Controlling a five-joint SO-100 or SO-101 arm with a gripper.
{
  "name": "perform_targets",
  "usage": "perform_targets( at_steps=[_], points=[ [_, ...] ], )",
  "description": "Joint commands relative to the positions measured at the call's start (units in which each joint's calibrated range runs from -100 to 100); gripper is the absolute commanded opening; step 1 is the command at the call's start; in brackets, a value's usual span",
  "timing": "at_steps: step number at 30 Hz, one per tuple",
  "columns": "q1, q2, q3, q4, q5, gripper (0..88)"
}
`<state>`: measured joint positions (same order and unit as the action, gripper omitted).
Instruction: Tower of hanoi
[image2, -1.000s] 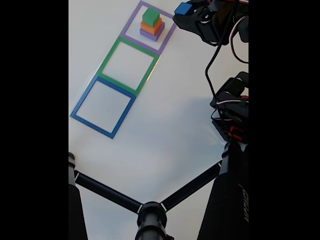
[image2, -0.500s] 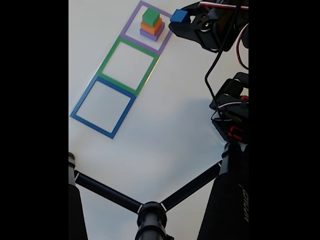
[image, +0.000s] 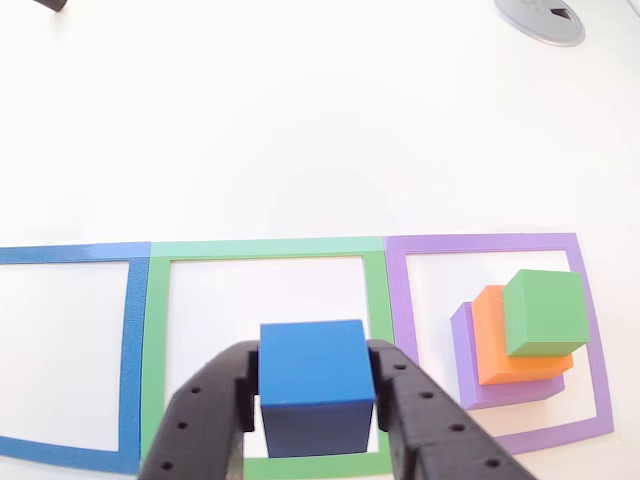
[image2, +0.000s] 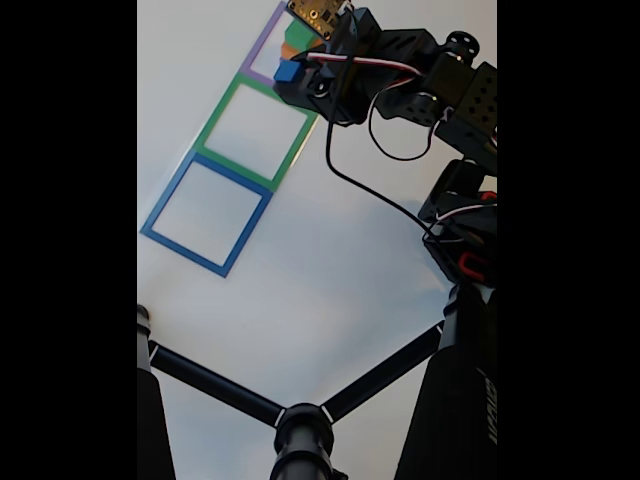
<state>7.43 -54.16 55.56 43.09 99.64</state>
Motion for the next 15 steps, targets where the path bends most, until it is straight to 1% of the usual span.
perform_targets(
  at_steps=[1, 8, 15],
  points=[
    [2.44, 0.58, 13.9, -21.06, 0.36, 4.4],
    [2.92, 9.14, 30.44, -49.89, 0.36, 4.5],
    [0.43, 27.15, 35.26, -74.26, 0.36, 4.5]
  ],
)
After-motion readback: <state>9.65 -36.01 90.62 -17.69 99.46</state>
